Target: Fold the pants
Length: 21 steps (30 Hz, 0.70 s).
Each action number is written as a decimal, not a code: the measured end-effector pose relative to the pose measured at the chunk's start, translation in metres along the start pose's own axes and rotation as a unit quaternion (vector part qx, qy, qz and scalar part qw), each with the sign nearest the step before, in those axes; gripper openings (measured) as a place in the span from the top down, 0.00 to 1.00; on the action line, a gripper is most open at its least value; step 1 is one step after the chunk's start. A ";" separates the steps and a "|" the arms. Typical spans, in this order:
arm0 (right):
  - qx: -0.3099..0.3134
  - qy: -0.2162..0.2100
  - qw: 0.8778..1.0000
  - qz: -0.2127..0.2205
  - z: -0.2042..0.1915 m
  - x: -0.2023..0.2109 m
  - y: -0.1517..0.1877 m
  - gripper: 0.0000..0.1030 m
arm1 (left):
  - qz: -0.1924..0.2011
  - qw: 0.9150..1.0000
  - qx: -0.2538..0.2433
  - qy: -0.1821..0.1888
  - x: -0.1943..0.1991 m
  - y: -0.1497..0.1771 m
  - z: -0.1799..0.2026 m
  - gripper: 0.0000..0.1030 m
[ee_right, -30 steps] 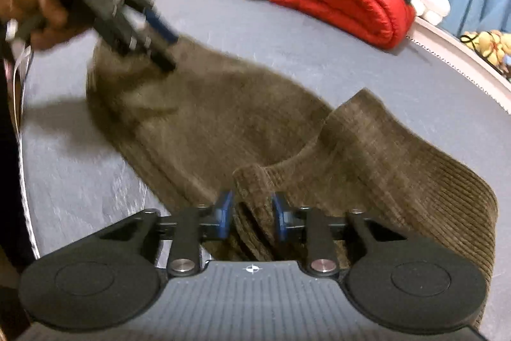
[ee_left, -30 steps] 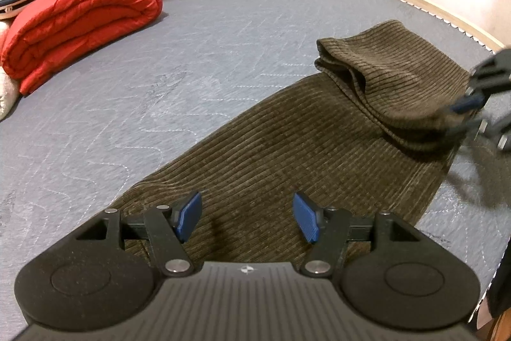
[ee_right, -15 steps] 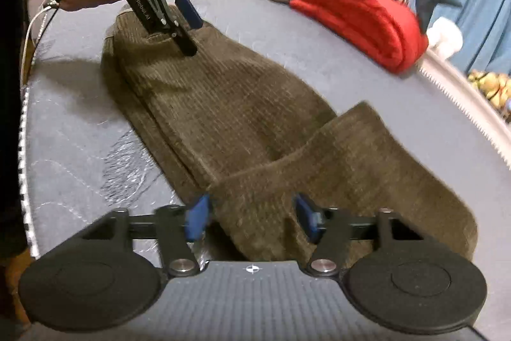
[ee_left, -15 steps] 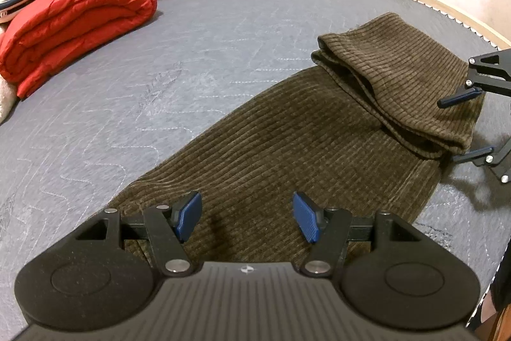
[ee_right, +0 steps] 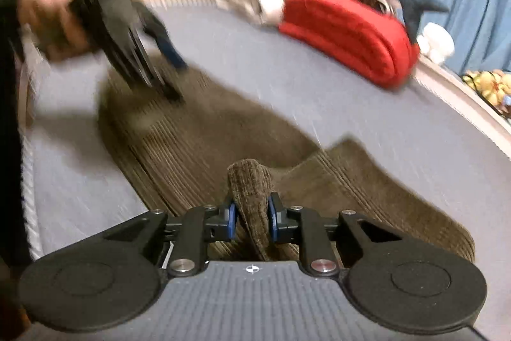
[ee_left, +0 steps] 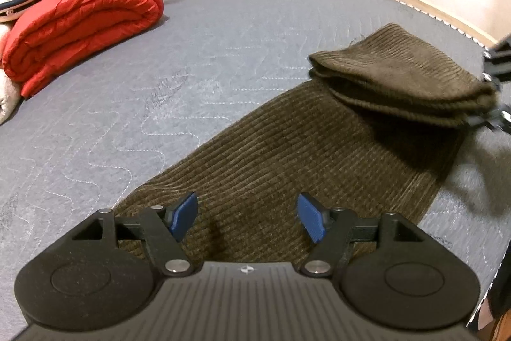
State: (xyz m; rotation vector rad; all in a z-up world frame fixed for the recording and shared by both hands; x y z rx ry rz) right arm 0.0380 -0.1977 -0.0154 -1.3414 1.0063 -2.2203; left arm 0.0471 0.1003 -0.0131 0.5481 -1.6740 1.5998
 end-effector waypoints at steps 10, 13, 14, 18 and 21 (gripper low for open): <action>0.001 -0.048 0.998 -0.034 -0.016 -0.003 0.007 0.53 | 0.001 1.000 -0.010 0.012 0.000 -0.001 0.010 0.28; -0.082 -0.045 0.996 0.011 0.014 0.018 0.004 0.42 | 0.002 1.000 -0.007 0.014 -0.002 -0.003 0.012 0.28; -0.099 -0.038 0.994 0.013 0.019 0.019 0.005 0.42 | 0.003 1.000 -0.006 0.015 -0.004 -0.004 0.012 0.28; -0.079 -0.048 0.994 -0.059 -0.001 -0.016 0.023 0.44 | 0.017 0.999 0.005 0.027 -0.003 -0.011 0.020 0.33; 0.049 -0.040 0.992 -0.112 -0.046 -0.033 0.028 0.43 | 0.034 0.998 0.025 0.045 0.000 -0.022 0.029 0.46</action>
Point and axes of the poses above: each gripper's, at about its wrist camera, not at the fingertips, and x roughly against the way its jaws point, z to its right, y to its underside, the point moved 1 cm from there along -x, roughly the way its jaws point, and after that the axes turned 13 degrees about x, right-handed, at the moved point
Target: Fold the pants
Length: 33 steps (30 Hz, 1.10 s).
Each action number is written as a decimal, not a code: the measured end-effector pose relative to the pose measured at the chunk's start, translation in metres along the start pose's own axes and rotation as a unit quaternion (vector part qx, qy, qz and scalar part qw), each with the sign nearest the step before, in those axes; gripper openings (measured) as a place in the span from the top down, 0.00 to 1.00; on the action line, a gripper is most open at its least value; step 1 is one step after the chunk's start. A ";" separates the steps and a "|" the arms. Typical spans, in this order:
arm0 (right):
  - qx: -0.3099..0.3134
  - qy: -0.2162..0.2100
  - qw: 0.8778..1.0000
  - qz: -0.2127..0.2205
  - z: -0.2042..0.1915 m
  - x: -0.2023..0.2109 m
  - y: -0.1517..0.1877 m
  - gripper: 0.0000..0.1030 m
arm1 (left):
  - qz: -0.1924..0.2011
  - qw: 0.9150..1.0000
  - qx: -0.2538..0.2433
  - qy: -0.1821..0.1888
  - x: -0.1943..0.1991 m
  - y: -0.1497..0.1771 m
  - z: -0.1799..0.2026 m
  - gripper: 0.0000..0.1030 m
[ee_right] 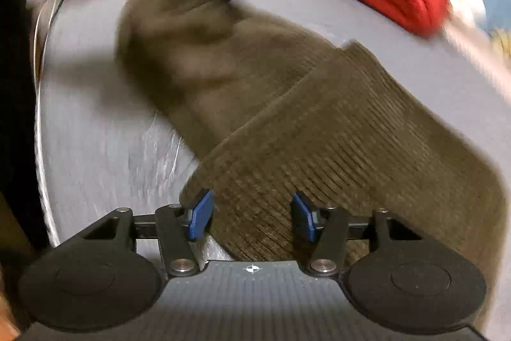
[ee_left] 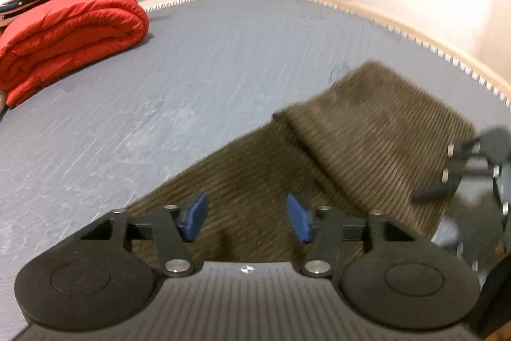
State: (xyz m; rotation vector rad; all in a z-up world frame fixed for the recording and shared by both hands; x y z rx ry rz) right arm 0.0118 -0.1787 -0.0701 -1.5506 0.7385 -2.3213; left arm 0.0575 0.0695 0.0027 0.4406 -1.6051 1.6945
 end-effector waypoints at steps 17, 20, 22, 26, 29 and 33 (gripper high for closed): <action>-0.426 0.199 0.880 -0.064 0.137 0.069 0.122 0.31 | 0.006 0.999 -0.036 0.022 -0.092 -0.005 0.078 0.94; -0.470 0.178 0.862 -0.075 0.134 0.069 0.145 0.23 | -0.023 0.999 -0.018 -0.036 -0.116 -0.001 0.072 0.91; -0.483 0.152 0.859 -0.076 0.129 0.062 0.150 0.20 | -0.016 0.999 -0.014 -0.040 -0.110 -0.004 0.076 0.92; -0.512 0.126 0.847 -0.064 0.126 0.056 0.153 0.20 | 0.011 1.000 0.000 -0.009 -0.101 -0.010 0.075 0.92; -0.538 0.106 0.835 -0.048 0.126 0.055 0.159 0.24 | -0.022 0.999 0.013 -0.032 -0.115 -0.005 0.068 0.92; -0.524 0.132 0.841 -0.043 0.127 0.060 0.148 0.57 | -0.009 0.999 0.032 -0.023 -0.103 -0.012 0.064 0.92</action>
Point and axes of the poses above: each gripper's, at about its wrist camera, not at the fingertips, and x roughly against the way its jaws point, z to its right, y to its underside, the point moved 1 cm from there along -x, roughly the way its jaws point, and after that the axes turned 13 degrees about x, right-handed, at the moved point
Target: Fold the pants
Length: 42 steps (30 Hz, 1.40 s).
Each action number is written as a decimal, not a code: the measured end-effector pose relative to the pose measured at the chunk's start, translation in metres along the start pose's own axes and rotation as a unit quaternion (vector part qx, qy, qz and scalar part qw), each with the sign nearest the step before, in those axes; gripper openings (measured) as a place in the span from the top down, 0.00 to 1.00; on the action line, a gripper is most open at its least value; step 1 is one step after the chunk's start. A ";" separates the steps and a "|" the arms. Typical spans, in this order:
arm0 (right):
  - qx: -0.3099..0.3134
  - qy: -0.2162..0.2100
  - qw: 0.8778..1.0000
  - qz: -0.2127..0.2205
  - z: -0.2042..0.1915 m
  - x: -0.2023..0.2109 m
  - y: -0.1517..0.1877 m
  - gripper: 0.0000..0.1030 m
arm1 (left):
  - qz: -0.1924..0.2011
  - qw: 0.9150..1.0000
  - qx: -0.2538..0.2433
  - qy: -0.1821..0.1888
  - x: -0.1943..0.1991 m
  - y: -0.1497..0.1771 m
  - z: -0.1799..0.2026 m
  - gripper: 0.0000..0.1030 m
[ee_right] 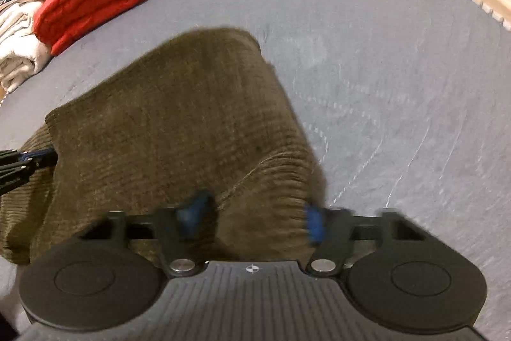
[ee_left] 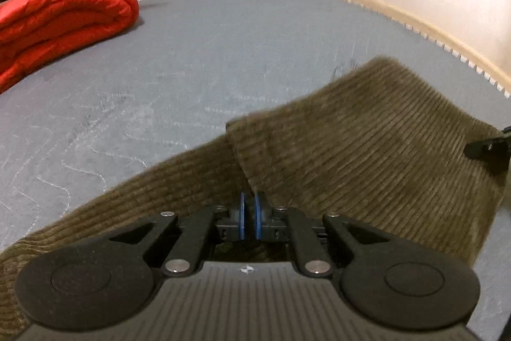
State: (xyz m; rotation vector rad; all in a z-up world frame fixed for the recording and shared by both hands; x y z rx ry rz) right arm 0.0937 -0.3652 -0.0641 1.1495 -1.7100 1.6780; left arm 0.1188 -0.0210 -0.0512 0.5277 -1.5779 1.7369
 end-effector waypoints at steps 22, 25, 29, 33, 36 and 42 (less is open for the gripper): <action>0.413 0.009 0.893 0.178 -0.275 0.081 -0.003 0.73 | -0.009 0.967 0.202 0.155 0.133 -0.012 -0.094 0.21; 0.430 0.004 0.883 0.188 -0.304 0.074 0.012 0.73 | -0.017 0.961 0.210 0.181 0.134 -0.008 -0.104 0.16; 0.459 -0.010 0.869 0.186 -0.332 0.058 0.030 0.73 | -0.032 0.948 0.239 0.208 0.127 -0.002 -0.117 0.15; 0.477 -0.028 0.859 0.183 -0.349 0.049 0.038 0.73 | -0.065 0.943 0.260 0.197 0.106 0.003 -0.128 0.15; 0.482 -0.029 0.856 0.183 -0.354 0.048 0.043 0.73 | -0.080 0.942 0.265 0.191 0.090 0.006 -0.132 0.15; 0.492 -0.031 0.850 0.185 -0.356 0.049 0.047 0.73 | -0.070 0.935 0.264 0.225 0.075 -0.004 -0.123 0.15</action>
Point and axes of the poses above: each gripper's, at about its wrist camera, not at the fingertips, and x roughly against the way its jaws point, z to its right, y to its underside, the point moved 1 cm from there along -x, roughly the way its jaws point, and after that the axes turned 13 degrees about x, right-handed, at the moved point
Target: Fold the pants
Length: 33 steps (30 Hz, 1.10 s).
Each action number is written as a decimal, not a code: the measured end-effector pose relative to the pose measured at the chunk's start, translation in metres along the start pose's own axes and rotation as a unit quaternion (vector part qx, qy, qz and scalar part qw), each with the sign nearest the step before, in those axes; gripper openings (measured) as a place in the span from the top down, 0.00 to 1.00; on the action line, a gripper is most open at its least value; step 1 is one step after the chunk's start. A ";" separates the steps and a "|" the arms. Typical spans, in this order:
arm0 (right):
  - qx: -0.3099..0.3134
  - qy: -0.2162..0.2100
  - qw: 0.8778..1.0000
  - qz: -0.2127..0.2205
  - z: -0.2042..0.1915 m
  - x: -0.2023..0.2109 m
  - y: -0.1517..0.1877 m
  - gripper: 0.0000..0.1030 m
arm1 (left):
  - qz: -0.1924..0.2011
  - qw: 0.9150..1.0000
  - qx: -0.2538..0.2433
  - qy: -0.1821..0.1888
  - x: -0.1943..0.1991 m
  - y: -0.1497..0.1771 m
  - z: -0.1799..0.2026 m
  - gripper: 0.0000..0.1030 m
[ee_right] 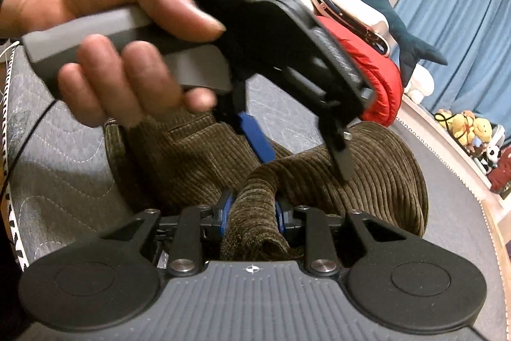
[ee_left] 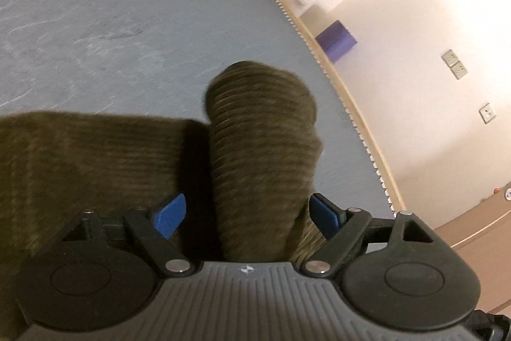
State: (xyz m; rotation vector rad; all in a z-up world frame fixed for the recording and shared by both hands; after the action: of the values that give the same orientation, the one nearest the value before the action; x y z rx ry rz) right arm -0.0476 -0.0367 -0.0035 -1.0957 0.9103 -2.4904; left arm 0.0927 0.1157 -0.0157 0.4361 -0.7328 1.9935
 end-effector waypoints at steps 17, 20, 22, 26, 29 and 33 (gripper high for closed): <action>0.005 -0.078 0.989 0.128 0.004 0.049 -0.006 0.59 | 0.105 0.994 -0.001 -0.044 0.052 -0.036 -0.023 0.71; 0.010 -0.096 0.978 0.187 0.011 0.072 -0.009 0.46 | 0.158 0.984 0.039 -0.072 0.097 -0.049 -0.058 0.72; 0.013 -0.070 0.982 0.173 0.014 0.068 -0.007 0.42 | 0.177 0.973 0.088 -0.120 0.117 -0.055 -0.089 0.70; -0.015 -0.065 0.994 0.091 0.021 0.031 0.005 0.42 | 0.162 0.957 0.158 -0.180 0.126 -0.055 -0.136 0.57; -0.011 -0.070 0.996 0.056 0.014 0.007 0.011 0.43 | 0.172 0.960 0.140 -0.172 0.132 -0.055 -0.132 0.42; 0.025 -0.056 0.997 0.056 -0.001 -0.006 0.005 0.51 | 0.184 0.960 0.134 -0.163 0.136 -0.053 -0.128 0.33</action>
State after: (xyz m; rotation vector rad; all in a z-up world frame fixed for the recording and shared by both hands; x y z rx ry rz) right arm -0.0441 -0.0374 -0.0108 -1.1227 0.8476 -2.3241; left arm 0.0694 0.3085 -0.0189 0.8565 -0.7910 2.4180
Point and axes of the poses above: each gripper's, at about its wrist camera, not at the fingertips, and x roughly against the way its jaws point, z to its right, y to its underside, the point moved 1 cm from there along -x, roughly the way its jaws point, and after that the axes turned 13 degrees about x, right-handed, at the moved point
